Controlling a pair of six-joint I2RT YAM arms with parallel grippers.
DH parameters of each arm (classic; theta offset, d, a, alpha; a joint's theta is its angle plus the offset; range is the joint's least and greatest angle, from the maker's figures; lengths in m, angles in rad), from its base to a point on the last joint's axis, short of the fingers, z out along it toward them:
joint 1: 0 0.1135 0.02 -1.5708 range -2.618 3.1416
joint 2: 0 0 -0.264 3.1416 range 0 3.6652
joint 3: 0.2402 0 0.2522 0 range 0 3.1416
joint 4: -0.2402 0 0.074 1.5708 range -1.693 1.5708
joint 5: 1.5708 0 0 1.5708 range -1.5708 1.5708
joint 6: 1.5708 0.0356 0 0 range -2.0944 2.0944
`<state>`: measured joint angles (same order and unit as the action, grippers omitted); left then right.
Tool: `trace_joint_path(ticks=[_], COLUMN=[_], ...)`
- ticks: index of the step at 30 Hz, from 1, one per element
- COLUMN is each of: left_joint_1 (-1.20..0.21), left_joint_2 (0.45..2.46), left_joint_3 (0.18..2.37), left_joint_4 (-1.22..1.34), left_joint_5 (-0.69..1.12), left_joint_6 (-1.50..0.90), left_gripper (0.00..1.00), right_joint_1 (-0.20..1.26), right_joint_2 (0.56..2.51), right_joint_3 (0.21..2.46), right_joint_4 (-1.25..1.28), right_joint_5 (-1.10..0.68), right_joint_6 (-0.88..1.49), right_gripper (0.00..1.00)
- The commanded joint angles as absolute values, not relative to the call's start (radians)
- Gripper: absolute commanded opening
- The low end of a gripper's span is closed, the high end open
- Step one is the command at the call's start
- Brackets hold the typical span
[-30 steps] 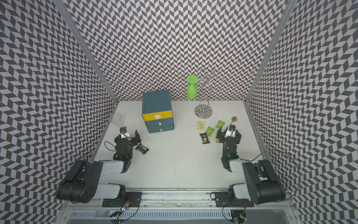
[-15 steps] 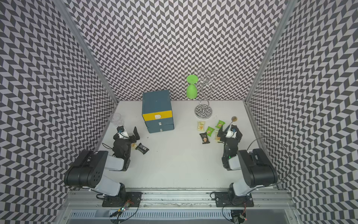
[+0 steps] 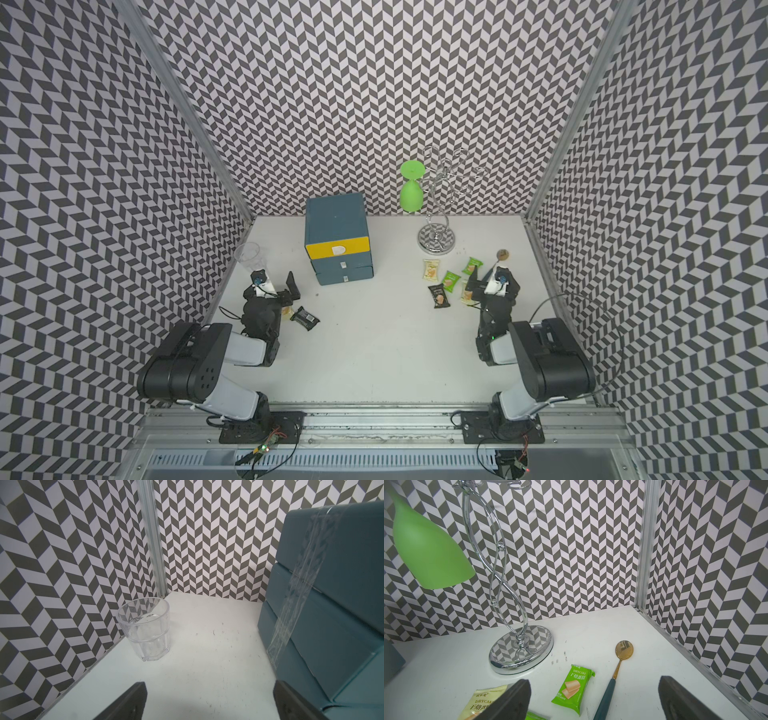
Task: Take the cookies out of the drawer
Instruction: Reset both arms
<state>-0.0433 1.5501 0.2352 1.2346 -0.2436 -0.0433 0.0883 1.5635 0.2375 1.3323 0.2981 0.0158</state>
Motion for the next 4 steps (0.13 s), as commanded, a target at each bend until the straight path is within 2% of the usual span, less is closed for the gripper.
trace_joint_path(ticks=[1, 4], left_joint_1=[-0.044, -0.044], left_joint_2=[1.542, 1.542], left_joint_3=[0.244, 0.244], left_joint_4=[1.246, 1.246], left_joint_5=[-0.235, -0.235], left_joint_6=[-0.045, -0.046], left_gripper=[1.0, 1.0], right_joint_1=[0.086, 0.086], right_joint_2=[1.573, 1.571], right_joint_3=[0.23, 0.23], right_joint_4=[1.38, 1.384], right_joint_5=[0.296, 0.295], right_joint_6=[0.019, 0.019], right_gripper=[1.0, 1.0])
